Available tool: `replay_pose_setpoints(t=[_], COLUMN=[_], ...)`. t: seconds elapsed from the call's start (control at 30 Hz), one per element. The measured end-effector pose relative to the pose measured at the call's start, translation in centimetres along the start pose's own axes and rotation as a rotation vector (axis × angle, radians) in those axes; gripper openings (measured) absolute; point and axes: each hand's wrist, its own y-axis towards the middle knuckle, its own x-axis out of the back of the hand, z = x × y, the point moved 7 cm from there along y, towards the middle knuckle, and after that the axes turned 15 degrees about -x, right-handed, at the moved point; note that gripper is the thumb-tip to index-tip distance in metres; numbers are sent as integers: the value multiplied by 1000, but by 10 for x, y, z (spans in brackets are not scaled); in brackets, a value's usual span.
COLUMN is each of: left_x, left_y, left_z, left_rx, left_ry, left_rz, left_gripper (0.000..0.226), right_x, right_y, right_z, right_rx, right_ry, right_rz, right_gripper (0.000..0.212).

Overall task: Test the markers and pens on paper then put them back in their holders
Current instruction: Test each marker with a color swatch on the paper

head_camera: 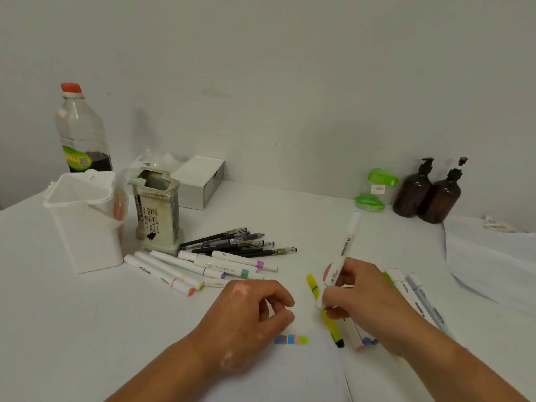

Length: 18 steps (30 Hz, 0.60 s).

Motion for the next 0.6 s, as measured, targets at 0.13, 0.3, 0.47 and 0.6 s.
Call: replay_pose_setpoints(t=[0.13,0.3,0.47,0.6], left_x=[-4,-7,0,-5], left_y=[-2,-3,-2,-3], left_z=[-14,-18,-11,-7], left_rx=[-95,-130,-100,-65], left_ry=[-11,14,73,100], left_rz=[29,33,-9,31], left_gripper=[25,25,24,25], right_x=[-15,-28,-15,-12], right_y=[-22,-32,-31,-32], right_z=[-16,-24,-29,-30], right_rx=[-35,13,63,112], right_ry=[234,322,427,456], right_rz=[122,214,180,178], right_gripper=[33,14,8,15])
